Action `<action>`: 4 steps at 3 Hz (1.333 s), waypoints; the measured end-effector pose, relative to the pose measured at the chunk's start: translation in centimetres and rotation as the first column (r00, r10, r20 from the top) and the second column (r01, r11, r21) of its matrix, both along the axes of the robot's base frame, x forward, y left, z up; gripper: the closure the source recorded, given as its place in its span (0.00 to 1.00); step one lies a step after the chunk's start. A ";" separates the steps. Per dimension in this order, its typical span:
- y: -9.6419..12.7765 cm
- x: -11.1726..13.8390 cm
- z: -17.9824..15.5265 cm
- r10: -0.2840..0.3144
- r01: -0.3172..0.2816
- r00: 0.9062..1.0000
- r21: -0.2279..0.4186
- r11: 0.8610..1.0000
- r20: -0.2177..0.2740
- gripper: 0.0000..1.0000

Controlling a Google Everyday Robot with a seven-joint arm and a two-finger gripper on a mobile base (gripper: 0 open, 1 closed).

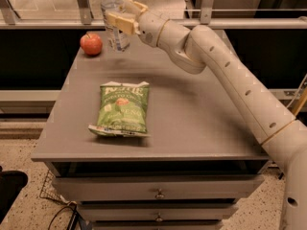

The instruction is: Move blue plastic bottle near apple

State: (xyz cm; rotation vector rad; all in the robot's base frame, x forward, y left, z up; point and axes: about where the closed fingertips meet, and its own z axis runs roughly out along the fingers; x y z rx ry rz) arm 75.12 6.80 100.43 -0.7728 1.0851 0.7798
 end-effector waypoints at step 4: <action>2.5 -0.4 -1.1 0.013 -0.013 1.000 -0.076 0.997 -0.011 1.00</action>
Offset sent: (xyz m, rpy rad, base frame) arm -0.0028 0.0183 -0.0108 -0.1111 0.0085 -0.0112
